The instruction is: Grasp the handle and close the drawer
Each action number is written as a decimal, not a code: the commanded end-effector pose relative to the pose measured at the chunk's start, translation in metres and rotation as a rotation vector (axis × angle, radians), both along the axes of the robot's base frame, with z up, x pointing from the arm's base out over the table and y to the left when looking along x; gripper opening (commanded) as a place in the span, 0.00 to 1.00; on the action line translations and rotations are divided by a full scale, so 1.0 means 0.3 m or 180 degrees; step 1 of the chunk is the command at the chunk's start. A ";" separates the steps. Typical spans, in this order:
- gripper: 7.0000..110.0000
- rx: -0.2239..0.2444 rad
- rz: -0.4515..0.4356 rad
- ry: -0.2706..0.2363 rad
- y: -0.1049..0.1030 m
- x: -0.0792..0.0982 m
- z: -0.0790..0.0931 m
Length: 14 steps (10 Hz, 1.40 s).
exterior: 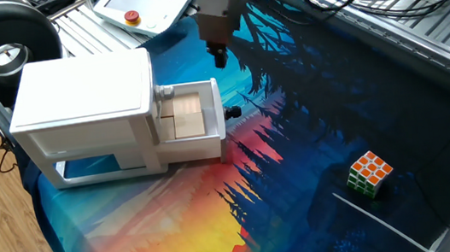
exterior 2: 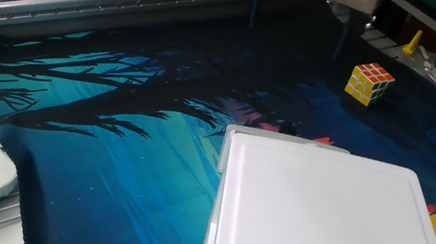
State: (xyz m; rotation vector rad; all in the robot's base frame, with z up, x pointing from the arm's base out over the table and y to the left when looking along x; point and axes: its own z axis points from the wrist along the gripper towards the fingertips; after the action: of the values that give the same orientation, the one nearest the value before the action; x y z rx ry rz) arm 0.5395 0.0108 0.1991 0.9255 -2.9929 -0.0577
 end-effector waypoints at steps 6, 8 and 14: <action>0.00 0.0092 0.0765 -0.0009 0.022 -0.009 -0.001; 0.00 0.0081 0.0920 -0.0033 0.014 -0.015 -0.011; 0.00 0.0047 0.1067 -0.0162 0.014 -0.029 -0.063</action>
State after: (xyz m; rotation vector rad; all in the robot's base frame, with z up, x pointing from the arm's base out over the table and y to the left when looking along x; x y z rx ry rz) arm 0.5309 0.0123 0.1853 1.3979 -2.8275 -0.0545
